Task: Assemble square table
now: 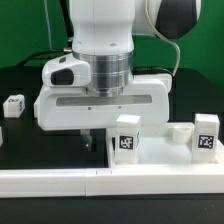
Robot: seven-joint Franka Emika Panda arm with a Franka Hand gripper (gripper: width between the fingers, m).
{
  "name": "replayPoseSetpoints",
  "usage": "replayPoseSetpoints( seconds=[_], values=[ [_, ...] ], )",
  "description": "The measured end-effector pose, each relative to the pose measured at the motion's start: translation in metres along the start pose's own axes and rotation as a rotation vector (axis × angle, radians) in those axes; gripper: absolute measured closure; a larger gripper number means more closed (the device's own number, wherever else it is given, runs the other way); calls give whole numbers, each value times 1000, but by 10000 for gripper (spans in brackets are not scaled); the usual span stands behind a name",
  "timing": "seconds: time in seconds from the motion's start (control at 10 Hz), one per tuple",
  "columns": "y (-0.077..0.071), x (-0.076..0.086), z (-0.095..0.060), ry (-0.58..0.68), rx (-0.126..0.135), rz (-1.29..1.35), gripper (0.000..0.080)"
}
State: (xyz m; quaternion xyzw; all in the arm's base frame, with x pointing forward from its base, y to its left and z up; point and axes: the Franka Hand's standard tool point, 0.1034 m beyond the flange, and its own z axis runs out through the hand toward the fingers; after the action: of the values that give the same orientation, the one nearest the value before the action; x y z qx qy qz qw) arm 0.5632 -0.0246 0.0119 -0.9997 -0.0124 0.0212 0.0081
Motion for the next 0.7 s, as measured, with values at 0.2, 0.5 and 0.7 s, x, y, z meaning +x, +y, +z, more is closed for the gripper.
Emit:
replayPoseSetpoints(
  seconds=[0.2,0.5,0.7],
  values=[
    [0,0,0,0,0,0,744],
    [0,0,0,0,0,0,744],
    [0,0,0,0,0,0,744]
  ],
)
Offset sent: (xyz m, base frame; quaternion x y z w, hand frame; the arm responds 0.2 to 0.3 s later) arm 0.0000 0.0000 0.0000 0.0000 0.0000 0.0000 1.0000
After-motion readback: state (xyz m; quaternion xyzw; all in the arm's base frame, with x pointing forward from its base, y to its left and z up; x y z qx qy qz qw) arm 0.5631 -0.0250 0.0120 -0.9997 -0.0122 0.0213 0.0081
